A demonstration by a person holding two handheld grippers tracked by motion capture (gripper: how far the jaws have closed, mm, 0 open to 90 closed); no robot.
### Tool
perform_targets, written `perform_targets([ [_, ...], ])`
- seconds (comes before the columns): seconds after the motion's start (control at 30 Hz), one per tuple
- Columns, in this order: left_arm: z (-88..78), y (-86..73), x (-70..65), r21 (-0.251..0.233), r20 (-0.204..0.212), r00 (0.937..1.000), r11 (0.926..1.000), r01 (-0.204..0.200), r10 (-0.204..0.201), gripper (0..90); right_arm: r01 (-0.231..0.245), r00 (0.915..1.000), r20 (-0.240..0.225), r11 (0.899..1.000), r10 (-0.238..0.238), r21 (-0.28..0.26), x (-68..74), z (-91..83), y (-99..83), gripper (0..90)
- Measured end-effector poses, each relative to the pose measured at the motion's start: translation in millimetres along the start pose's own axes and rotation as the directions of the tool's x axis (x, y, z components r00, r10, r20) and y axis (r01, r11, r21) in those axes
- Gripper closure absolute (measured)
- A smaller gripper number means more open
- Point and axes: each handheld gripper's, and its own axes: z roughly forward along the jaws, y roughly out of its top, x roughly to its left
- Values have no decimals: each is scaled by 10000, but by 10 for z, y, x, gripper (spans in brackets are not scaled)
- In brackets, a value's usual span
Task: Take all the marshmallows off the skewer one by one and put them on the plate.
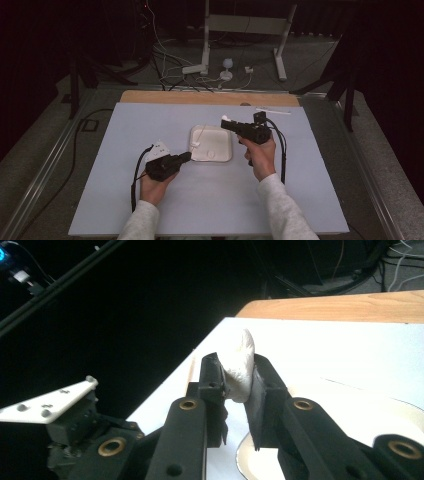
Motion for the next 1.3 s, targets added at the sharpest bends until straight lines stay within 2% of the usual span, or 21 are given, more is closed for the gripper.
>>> perform_targets([
  [0.4, 9, 15, -12, -86, 163, 9997, 9998, 172, -171, 900, 318, 9965, 752, 9974, -367, 646, -79, 136, -126, 780],
  [0.63, 10, 19, -12, -78, 124, 9996, 9997, 236, -235, 900, 691, 9858, 1430, 9892, -876, 1294, -115, 258, -202, 778],
  [0.77, 9, 19, -12, -67, 124, 9996, 9997, 248, -248, 900, 575, 9821, 1685, 9861, -839, 1558, -171, 325, -252, 778],
  [0.9, 9, 18, -8, -44, 125, 9995, 9996, 275, -274, 900, 592, 9732, 2069, 9787, -1005, 1968, -226, 390, -314, 775],
  [0.97, 8, 18, -7, -51, 136, 9995, 9996, 279, -279, 900, 547, 9644, 2405, 9729, -1098, 2246, -262, 433, -361, 729],
  [1.0, 7, 19, -7, -65, 138, 9995, 9996, 271, -270, 900, 547, 9644, 2405, 9729, -1098, 2246, -262, 433, -361, 729],
  [1.03, 6, 19, -6, -74, 139, 9995, 9996, 273, -272, 900, 477, 9620, 2515, 9722, -1065, 2293, -278, 445, -373, 672],
  [1.1, 3, 19, -4, -69, 134, 9995, 9996, 286, -285, 900, 293, 9591, 2668, 9710, -941, 2371, -310, 465, -392, 498],
  [1.13, 3, 19, -4, -66, 126, 9995, 9996, 287, -286, 900, 276, 9584, 2692, 9692, -953, 2449, -321, 473, -397, 468],
  [1.17, 3, 18, -3, -69, 119, 9995, 9995, 301, -300, 900, 239, 9609, 2614, 9681, -910, 2492, -329, 477, -401, 424],
  [1.23, 3, 18, -1, -70, 100, 9994, 9995, 318, -317, 900, 204, 9596, 2673, 9692, -879, 2453, -328, 472, -402, 340],
  [1.3, 4, 18, 1, -85, 88, 9994, 9994, 332, -331, 900, 107, 9673, 2444, 9733, -683, 2293, -318, 453, -393, 291],
])
